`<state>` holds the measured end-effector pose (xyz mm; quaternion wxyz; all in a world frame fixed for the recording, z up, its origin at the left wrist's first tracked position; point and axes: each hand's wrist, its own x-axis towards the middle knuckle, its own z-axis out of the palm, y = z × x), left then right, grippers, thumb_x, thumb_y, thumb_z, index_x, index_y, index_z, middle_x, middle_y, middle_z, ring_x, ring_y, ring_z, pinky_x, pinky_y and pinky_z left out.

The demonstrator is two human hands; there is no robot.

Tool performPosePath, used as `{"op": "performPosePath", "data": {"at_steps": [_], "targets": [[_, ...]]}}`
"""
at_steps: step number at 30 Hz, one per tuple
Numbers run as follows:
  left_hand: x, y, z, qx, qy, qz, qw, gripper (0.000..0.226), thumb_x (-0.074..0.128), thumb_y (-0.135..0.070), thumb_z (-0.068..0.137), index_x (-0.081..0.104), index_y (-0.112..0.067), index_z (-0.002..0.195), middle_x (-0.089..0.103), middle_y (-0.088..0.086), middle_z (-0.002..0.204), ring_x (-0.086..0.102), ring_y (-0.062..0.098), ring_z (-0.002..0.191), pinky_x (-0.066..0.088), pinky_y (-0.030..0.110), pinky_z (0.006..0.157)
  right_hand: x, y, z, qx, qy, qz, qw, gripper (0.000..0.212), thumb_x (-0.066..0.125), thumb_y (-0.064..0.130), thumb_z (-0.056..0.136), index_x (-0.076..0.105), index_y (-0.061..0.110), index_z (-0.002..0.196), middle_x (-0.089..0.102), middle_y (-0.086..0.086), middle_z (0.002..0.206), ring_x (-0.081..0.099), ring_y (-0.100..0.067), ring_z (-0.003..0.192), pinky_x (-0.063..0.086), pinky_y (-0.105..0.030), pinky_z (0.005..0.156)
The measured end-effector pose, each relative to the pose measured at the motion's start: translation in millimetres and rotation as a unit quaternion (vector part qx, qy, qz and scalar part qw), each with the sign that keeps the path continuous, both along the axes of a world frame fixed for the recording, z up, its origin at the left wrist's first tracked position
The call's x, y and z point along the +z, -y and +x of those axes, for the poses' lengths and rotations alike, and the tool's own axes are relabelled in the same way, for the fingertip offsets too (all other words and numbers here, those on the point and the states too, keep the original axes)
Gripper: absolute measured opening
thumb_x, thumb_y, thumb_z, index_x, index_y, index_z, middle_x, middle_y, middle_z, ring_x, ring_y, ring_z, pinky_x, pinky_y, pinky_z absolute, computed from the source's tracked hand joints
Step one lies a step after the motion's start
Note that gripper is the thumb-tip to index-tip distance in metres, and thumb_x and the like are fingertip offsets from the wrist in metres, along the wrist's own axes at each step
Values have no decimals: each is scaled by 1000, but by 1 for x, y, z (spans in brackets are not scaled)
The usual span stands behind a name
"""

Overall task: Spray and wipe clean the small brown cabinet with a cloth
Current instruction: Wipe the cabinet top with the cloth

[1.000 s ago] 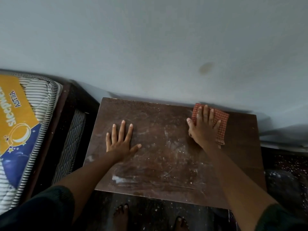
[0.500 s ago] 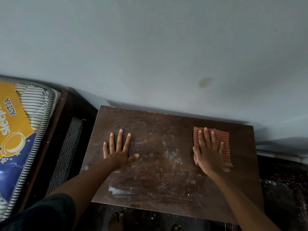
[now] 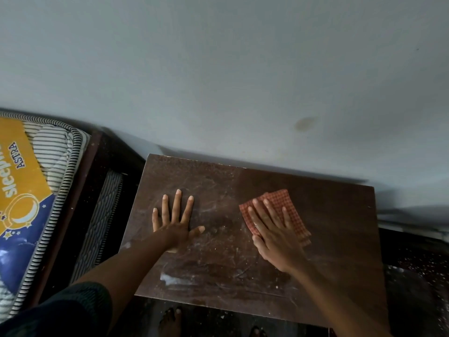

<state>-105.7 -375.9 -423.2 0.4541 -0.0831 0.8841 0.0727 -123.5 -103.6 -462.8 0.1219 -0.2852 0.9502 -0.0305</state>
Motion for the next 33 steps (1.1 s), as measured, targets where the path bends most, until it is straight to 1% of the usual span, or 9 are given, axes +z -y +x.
{"op": "performPosePath", "data": {"at_steps": [3, 6, 11, 14, 17, 21, 25, 29, 33], "targets": [[-1, 0, 0, 1, 0, -1, 1000, 79, 16, -72, 86, -41, -34, 125, -55, 0, 131, -48, 29, 123, -15, 54, 110, 1, -31, 0, -28, -5, 4, 1000, 72, 33, 44, 85, 4, 24, 149, 3, 2, 158, 5, -21, 145, 17, -55, 109], [-1, 0, 0, 1, 0, -2, 1000, 79, 16, -72, 86, -42, -35, 125, -56, 0, 130, -49, 28, 120, -16, 54, 110, 3, -15, -20, -134, 7, 30, 990, 71, 27, 46, 83, 13, 20, 148, 4, 0, 158, 0, -21, 145, 15, -58, 110], [1, 0, -1, 2, 1, 2, 1000, 80, 18, -73, 85, -41, -35, 125, -57, -1, 128, -45, 31, 127, -15, 54, 110, 12, 50, -40, -185, 50, 16, 981, 72, -1, 49, 80, -4, 23, 147, -22, 5, 150, -23, -17, 139, -10, -53, 111], [0, 0, -1, 5, 3, 1, 1000, 82, 19, -73, 84, -40, -36, 128, -57, -2, 129, -47, 29, 125, -15, 54, 110, 14, 71, -16, -138, 56, -10, 989, 68, 8, 48, 86, 4, 21, 149, -11, 2, 155, -12, -21, 143, -9, -55, 111], [1, -1, 0, 5, 1, -2, 1000, 83, 19, -74, 84, -39, -35, 129, -57, -3, 128, -45, 29, 127, -14, 54, 110, 10, 72, 30, -99, 25, -33, 994, 65, 28, 47, 89, 14, 20, 147, 9, -1, 157, 7, -24, 145, 9, -61, 112], [1, -1, 1, 7, -7, 4, 1000, 84, 19, -74, 84, -37, -36, 133, -56, -4, 130, -44, 30, 129, -14, 53, 111, 5, 30, 85, -88, 15, -13, 996, 70, 40, 49, 84, 18, 27, 147, 8, 3, 157, 7, -20, 144, 13, -61, 106], [0, -1, 3, 4, -11, 4, 1000, 84, 19, -74, 84, -36, -36, 135, -55, -2, 134, -45, 30, 128, -14, 53, 111, 1, -28, 88, -221, 6, 23, 975, 69, 33, 56, 82, 15, 34, 146, 4, 0, 157, -5, -22, 144, -1, -62, 110], [0, -1, 4, 8, -21, -3, 1000, 84, 20, -74, 84, -33, -36, 137, -52, -2, 138, -43, 29, 130, -13, 52, 112, 4, -17, 51, -305, 37, 25, 951, 71, 27, 59, 80, 22, 32, 145, 6, -6, 156, 1, -33, 143, 7, -71, 102], [1, -3, 5, 11, -24, -4, 1000, 85, 21, -74, 83, -32, -37, 138, -51, -3, 139, -42, 29, 131, -13, 52, 112, 6, 20, 46, -255, 52, -8, 966, 70, 17, 59, 83, -7, 35, 144, -17, -3, 154, -20, -27, 141, -10, -65, 107]]}}
